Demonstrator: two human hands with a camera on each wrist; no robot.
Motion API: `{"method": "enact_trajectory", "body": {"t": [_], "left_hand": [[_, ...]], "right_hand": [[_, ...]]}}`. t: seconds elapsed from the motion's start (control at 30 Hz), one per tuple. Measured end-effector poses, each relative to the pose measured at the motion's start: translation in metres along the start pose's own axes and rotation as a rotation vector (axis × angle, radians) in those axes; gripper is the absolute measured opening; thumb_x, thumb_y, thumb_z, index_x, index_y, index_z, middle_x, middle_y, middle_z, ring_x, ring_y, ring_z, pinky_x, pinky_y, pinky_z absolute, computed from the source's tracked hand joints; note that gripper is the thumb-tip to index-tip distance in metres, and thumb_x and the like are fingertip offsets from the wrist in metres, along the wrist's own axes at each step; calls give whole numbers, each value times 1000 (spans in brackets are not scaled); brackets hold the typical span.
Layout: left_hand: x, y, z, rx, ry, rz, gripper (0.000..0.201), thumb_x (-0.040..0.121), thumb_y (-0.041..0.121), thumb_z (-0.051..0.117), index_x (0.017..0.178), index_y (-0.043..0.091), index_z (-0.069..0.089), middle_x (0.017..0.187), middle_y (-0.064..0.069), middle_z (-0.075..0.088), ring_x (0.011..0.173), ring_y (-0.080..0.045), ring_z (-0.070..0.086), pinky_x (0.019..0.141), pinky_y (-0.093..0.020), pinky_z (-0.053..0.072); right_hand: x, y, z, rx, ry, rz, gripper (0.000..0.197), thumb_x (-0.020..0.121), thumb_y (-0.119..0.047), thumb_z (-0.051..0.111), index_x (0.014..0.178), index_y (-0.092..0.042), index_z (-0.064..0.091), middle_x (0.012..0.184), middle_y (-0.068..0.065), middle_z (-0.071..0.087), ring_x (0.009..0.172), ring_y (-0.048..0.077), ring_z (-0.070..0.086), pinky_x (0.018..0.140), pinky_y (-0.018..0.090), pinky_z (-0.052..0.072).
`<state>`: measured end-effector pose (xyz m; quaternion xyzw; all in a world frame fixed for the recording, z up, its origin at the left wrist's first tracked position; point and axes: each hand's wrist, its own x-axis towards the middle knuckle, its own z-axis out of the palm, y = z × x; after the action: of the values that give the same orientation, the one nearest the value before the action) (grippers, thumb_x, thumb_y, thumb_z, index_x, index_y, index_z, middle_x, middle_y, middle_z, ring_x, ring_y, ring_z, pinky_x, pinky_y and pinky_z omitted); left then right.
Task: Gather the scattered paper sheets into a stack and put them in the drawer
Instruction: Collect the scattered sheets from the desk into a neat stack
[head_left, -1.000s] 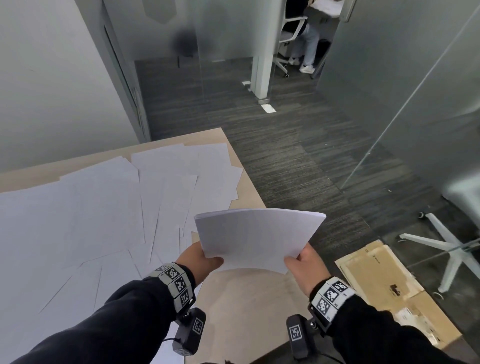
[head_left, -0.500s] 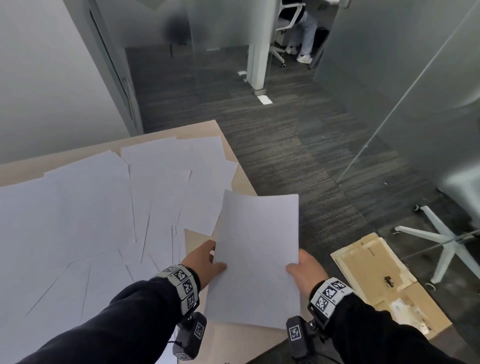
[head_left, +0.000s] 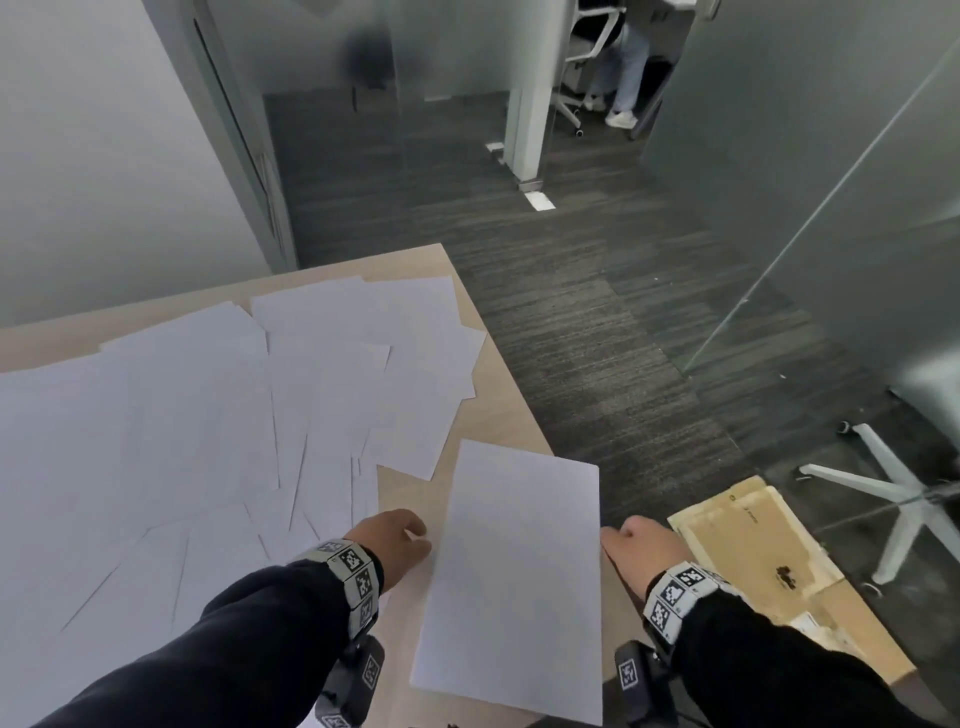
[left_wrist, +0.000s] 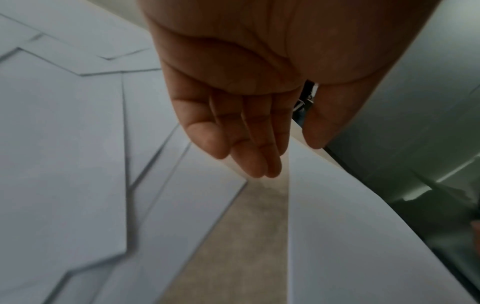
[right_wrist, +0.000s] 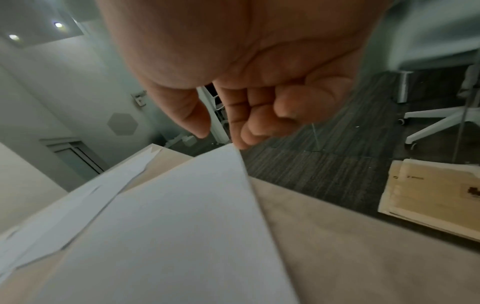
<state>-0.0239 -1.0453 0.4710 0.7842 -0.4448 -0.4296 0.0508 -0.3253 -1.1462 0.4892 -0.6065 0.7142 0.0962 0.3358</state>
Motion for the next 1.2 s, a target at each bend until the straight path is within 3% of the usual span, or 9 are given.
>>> {"method": "enact_trajectory", "body": {"t": [0.2,0.3,0.37,0.53,0.67,0.8,1.0,1.1,1.2], "left_hand": [[3,-20,-50,-156,106,6,4,89,37,60,93,37,61,98,8,71,88,-13,67,87,-33,54],[7,-29,-76,-200,184,-4,11,90,37,58,98,34,65,96,12,69,87,-10,64,80,-27,52],[12,-36,-92,-216,226,-3,15,92,37,56,103,32,65,97,15,66,90,-10,62,76,-24,47],[41,-57,-122,-164,290,30,28,95,33,56,122,29,61,122,12,56,117,-12,55,95,-23,39],[77,-67,-136,-1,256,100,39,93,35,57,132,32,54,149,9,42,135,-15,41,111,-31,34],[105,-65,-142,227,141,81,60,92,43,52,148,40,30,163,12,10,150,-17,9,118,-43,26],[125,-72,-133,434,91,82,86,82,65,54,152,44,8,163,11,-11,151,-21,-5,117,-51,17],[125,-77,-128,441,117,101,88,81,66,54,151,45,4,162,12,-14,150,-20,-8,117,-50,16],[126,-80,-126,424,122,114,87,82,66,52,151,46,2,162,13,-17,150,-19,-10,118,-50,12]], "right_hand": [[22,-73,16,238,-29,-127,28,79,-43,52,72,-17,60,69,3,69,62,23,63,66,35,54],[23,-122,28,370,-66,-175,20,81,-37,56,77,-19,64,68,2,69,57,17,60,63,35,52],[27,-151,34,404,-76,-205,16,81,-36,56,80,-22,64,74,2,70,66,19,65,71,38,56],[49,-210,37,443,-89,-217,20,87,-33,54,103,-25,63,97,-7,65,92,18,62,91,44,53],[74,-246,32,457,-35,-158,40,91,-28,53,130,-22,54,120,-3,57,92,14,53,73,25,41],[99,-267,35,515,-10,-73,52,90,-25,56,141,-17,43,143,4,47,100,18,51,82,26,34],[117,-281,47,550,56,-9,55,87,-22,58,139,-15,40,116,3,57,90,22,55,61,25,39],[126,-287,48,629,64,43,59,83,-24,61,137,-17,38,114,7,60,93,27,61,80,36,51],[133,-294,46,797,44,115,72,82,-24,64,144,-20,28,94,5,60,91,31,63,87,45,53]]}}
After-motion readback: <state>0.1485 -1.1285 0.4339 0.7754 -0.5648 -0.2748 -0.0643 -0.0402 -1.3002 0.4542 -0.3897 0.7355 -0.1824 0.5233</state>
